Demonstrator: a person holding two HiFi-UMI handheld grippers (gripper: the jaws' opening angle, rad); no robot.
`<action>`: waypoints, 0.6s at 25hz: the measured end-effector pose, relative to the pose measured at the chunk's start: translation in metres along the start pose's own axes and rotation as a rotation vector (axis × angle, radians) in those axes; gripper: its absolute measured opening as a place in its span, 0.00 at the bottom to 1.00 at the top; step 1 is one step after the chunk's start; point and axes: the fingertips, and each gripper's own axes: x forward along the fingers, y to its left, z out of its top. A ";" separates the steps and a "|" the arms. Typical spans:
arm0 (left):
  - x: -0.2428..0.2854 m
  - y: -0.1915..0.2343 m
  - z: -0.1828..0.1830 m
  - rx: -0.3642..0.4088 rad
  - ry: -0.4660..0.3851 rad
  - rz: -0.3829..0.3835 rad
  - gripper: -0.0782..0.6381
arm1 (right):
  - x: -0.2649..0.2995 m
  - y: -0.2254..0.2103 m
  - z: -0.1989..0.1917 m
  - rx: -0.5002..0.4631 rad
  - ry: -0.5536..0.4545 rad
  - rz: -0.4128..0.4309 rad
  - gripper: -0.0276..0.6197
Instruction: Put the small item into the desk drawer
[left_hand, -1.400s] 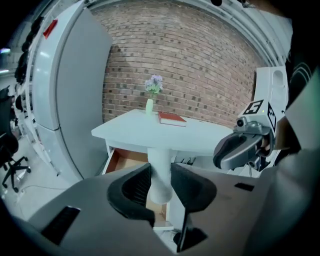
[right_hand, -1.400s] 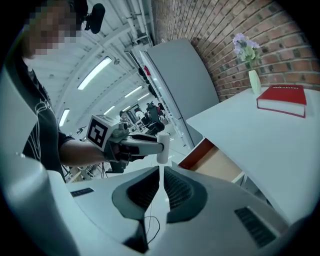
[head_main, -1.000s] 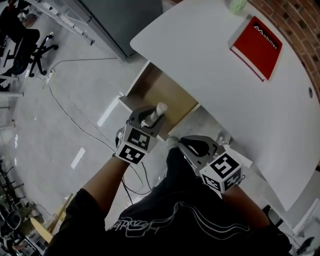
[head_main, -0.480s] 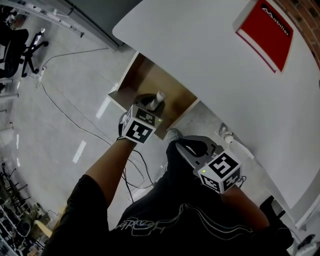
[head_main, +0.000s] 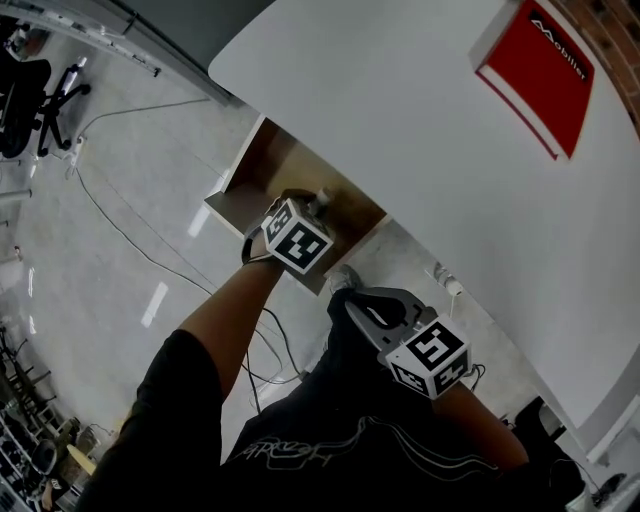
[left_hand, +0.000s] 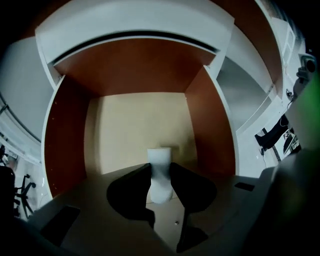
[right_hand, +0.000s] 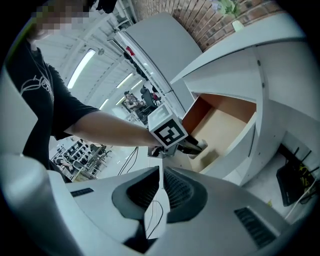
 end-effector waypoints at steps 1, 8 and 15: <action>0.005 0.000 -0.002 -0.005 0.014 -0.008 0.30 | 0.000 -0.001 0.000 0.001 -0.003 0.003 0.13; 0.027 -0.001 -0.006 -0.002 0.067 -0.031 0.30 | 0.003 -0.004 -0.008 0.031 -0.015 0.019 0.13; 0.038 -0.005 -0.015 0.000 0.106 -0.047 0.31 | 0.000 -0.005 -0.016 0.041 -0.027 0.014 0.13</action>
